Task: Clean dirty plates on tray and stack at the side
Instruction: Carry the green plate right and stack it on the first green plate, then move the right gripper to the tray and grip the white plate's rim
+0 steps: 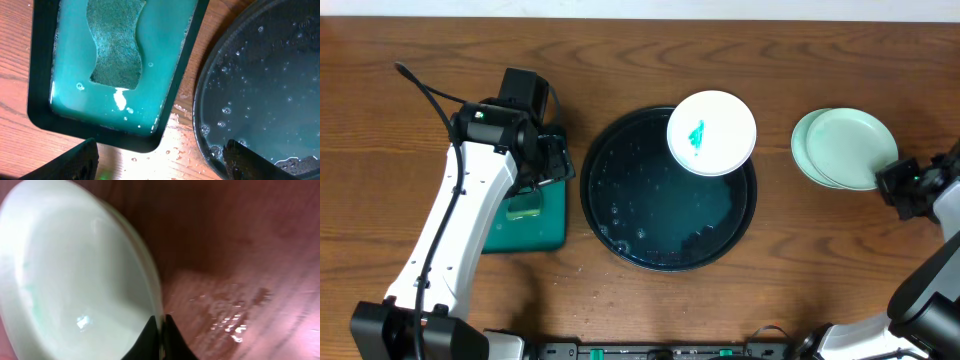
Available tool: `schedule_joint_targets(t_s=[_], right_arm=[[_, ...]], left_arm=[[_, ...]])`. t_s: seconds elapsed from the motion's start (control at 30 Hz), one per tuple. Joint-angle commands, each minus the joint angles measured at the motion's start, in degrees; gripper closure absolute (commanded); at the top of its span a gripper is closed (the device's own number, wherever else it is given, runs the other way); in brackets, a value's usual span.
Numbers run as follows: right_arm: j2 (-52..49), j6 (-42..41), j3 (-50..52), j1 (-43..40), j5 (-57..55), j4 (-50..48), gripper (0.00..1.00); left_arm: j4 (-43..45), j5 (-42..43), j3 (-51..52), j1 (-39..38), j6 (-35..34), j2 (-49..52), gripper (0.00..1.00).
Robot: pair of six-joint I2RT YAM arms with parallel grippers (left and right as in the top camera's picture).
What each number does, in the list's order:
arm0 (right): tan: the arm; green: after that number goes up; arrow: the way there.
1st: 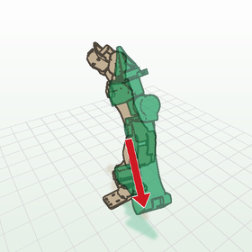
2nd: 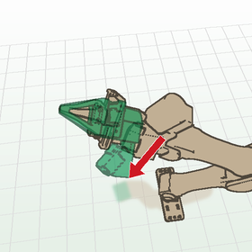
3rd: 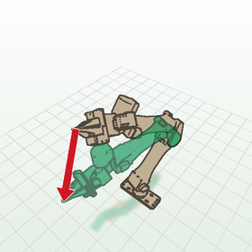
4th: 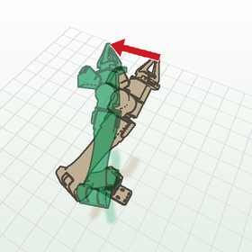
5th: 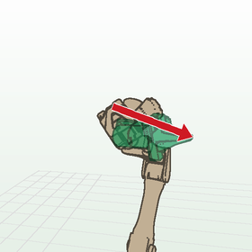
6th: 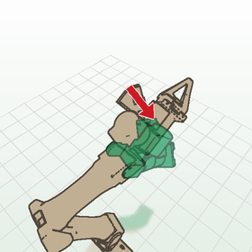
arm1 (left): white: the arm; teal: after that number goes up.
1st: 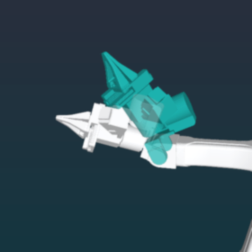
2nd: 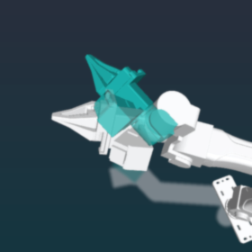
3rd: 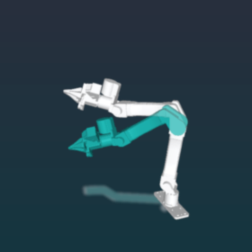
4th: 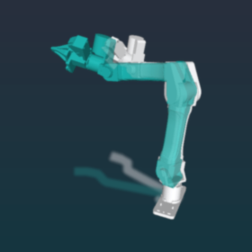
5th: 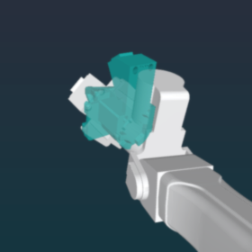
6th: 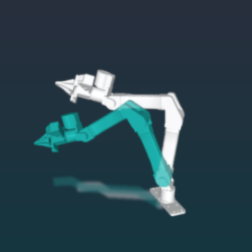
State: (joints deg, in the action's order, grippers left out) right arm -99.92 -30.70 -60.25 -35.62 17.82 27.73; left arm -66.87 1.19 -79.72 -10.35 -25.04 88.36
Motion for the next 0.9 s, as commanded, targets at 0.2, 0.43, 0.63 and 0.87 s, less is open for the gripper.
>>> schedule_joint_targets(t_s=[0.2, 0.43, 0.63, 0.87], right_arm=[[-0.3, -1.7, -0.4, 5.4, 1.8, -2.2, 0.6], [-0.1, 11.5, -3.1, 10.3, 22.4, -3.3, 0.55], [-0.2, 23.5, -4.0, 19.4, 24.0, -3.3, 0.31], [-1.2, 21.0, -4.0, 28.4, 14.2, -8.4, 0.36]], left_arm=[[-0.1, -0.1, -0.3, -0.1, 0.1, -0.3, 0.19], [0.1, -0.1, -0.3, -0.1, 0.1, -0.3, 0.19], [0.0, -0.1, -0.3, -0.1, 0.2, -0.3, 0.19], [0.0, -0.1, -0.3, -0.1, 0.2, -0.3, 0.19]])
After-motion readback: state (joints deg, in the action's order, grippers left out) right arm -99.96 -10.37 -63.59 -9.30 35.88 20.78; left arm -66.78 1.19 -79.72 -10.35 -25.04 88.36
